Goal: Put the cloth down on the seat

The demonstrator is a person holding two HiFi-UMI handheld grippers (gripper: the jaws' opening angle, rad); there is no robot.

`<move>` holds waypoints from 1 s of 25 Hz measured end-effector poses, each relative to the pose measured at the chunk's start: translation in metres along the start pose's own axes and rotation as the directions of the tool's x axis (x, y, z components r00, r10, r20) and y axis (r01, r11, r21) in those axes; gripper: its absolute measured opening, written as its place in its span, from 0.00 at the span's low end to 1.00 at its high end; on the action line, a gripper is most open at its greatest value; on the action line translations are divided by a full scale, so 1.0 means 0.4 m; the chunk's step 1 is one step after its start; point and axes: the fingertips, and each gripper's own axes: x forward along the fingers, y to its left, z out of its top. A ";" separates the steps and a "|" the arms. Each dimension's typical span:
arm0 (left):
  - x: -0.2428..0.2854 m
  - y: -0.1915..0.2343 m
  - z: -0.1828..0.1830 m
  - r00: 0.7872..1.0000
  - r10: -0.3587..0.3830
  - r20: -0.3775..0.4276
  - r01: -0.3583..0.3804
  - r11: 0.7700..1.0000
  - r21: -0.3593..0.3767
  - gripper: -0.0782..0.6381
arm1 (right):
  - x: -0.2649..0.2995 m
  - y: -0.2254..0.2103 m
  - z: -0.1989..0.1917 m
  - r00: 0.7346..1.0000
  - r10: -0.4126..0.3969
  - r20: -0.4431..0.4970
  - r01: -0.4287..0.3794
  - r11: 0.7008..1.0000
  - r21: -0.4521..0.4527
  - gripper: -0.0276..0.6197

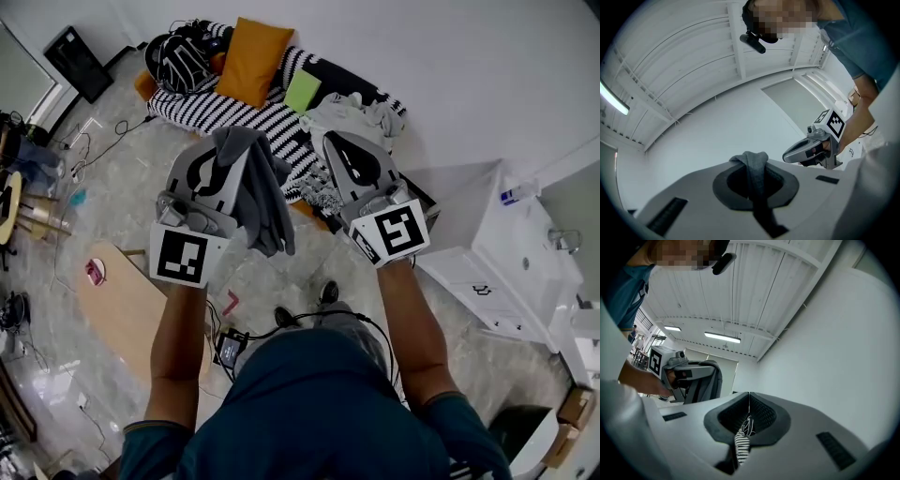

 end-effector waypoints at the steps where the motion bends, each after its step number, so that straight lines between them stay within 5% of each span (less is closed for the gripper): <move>1: 0.014 0.005 -0.010 1.000 0.004 -0.003 -0.004 1.000 -0.005 0.11 | 0.007 -0.016 -0.009 1.000 0.000 -0.001 0.000 1.000 0.002 0.06; 7: 0.131 0.040 -0.063 0.999 0.051 -0.008 -0.051 0.998 -0.040 0.11 | 0.063 -0.129 -0.078 1.000 0.019 -0.006 -0.019 1.000 0.023 0.06; 25: 0.408 0.117 -0.135 0.989 0.140 -0.042 -0.140 0.990 0.016 0.11 | 0.227 -0.399 -0.177 0.993 0.116 0.027 -0.117 0.991 0.061 0.06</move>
